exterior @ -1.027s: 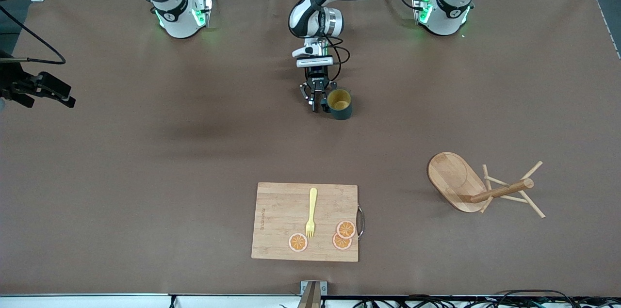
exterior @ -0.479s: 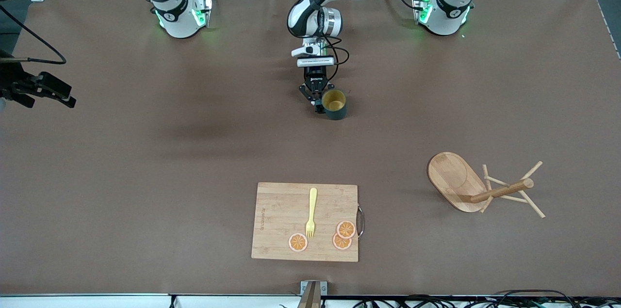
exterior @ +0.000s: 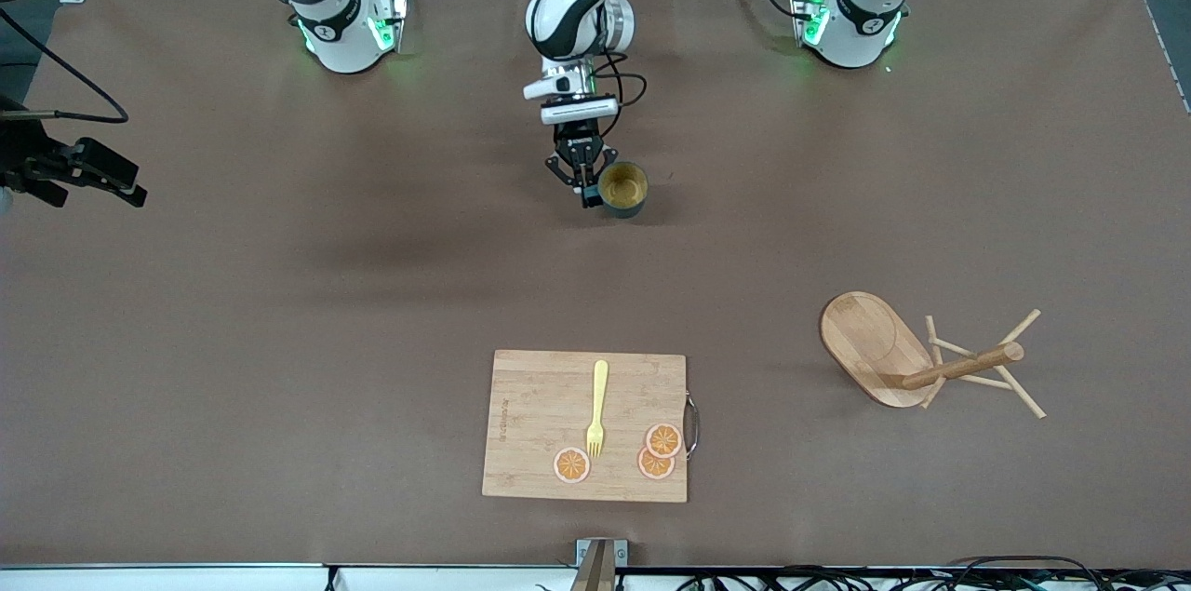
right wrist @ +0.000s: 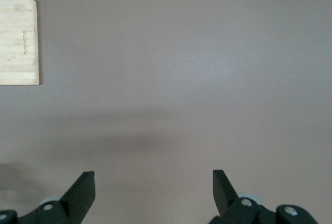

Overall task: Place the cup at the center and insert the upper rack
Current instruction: 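Lift the mug off the table with the left gripper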

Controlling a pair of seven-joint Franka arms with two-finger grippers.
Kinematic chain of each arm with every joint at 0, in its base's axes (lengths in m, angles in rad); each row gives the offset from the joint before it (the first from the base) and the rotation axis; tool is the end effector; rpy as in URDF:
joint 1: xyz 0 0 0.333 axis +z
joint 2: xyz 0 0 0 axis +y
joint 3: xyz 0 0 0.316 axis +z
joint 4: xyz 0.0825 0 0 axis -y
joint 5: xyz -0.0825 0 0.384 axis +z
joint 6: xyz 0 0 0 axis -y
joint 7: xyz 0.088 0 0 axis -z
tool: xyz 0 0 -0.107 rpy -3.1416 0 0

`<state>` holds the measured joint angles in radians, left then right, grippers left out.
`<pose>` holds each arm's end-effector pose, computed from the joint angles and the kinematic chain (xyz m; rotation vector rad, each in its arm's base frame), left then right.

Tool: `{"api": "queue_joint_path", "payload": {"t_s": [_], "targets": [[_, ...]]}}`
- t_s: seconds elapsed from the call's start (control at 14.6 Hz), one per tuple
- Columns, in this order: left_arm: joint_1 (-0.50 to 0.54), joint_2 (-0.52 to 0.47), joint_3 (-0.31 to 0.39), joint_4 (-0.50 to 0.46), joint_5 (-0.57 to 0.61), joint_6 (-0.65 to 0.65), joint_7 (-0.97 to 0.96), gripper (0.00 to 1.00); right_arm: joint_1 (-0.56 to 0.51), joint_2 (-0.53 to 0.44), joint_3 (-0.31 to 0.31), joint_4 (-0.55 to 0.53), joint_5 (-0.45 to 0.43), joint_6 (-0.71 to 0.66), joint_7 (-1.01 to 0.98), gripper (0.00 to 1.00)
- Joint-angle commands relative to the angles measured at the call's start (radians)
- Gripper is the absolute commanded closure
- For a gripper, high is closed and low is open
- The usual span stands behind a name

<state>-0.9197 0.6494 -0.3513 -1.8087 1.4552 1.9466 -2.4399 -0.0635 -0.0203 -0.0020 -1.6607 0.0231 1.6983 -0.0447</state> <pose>0.2659 -0.5810 0.1983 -2.6925 -0.3853 -1.5016 0.5579 -0.0344 0.6045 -3.1202 0.0360 -0.0922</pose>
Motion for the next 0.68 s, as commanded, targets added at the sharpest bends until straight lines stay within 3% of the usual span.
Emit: {"api": "queue_joint_path", "payload": {"t_s": [0.0, 0.14, 0.41, 0.62], "targets": [[0.039, -0.074, -0.005, 0.055, -0.149, 0.043, 0.116, 1.00, -0.001, -0.021, 0.004, -0.014, -0.014, 0.007, -0.001, 0.00], [0.070, -0.112, -0.006, 0.115, -0.272, 0.043, 0.204, 1.00, -0.002, -0.021, 0.004, -0.014, -0.014, 0.009, -0.001, 0.00], [0.149, -0.131, 0.003, 0.346, -0.602, 0.031, 0.379, 1.00, 0.001, -0.021, 0.005, -0.014, -0.014, 0.034, 0.000, 0.00], [0.260, -0.214, -0.005, 0.354, -0.691, 0.043, 0.400, 1.00, 0.001, -0.021, 0.004, -0.010, -0.014, 0.035, -0.001, 0.00]]}}
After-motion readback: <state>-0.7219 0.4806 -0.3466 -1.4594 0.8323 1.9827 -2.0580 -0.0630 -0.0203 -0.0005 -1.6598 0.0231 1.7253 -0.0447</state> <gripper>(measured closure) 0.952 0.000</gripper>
